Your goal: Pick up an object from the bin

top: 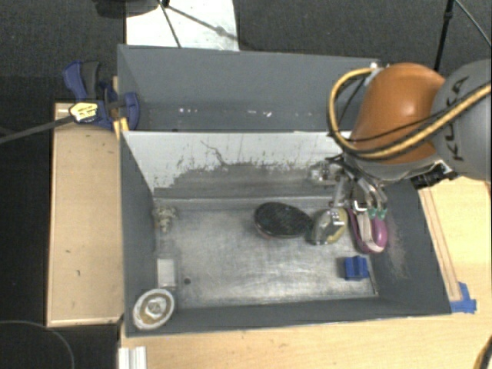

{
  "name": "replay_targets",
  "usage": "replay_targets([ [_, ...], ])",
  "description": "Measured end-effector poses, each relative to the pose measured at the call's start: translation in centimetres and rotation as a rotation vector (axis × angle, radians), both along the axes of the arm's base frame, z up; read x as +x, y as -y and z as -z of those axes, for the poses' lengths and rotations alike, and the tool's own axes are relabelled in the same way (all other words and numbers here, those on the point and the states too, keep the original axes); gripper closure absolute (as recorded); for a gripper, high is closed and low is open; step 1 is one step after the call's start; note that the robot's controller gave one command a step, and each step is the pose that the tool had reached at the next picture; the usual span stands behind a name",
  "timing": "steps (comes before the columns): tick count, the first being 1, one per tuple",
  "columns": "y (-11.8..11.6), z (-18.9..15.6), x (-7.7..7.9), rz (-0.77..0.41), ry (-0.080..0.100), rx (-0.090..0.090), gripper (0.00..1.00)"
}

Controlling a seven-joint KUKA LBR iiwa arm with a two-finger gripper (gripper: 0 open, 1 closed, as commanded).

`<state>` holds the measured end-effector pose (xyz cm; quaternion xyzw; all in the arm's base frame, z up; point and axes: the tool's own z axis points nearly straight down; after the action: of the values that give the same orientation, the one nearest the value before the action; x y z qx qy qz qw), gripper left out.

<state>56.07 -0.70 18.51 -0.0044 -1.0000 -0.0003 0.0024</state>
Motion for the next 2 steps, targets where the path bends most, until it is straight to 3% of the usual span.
replay_targets([
  [1, -3.41, 10.79, 2.70, 0.221, 0.003, 0.000, 0.00],
  [2, -3.29, 10.62, 2.75, 0.220, 0.005, -0.001, 1.00],
])
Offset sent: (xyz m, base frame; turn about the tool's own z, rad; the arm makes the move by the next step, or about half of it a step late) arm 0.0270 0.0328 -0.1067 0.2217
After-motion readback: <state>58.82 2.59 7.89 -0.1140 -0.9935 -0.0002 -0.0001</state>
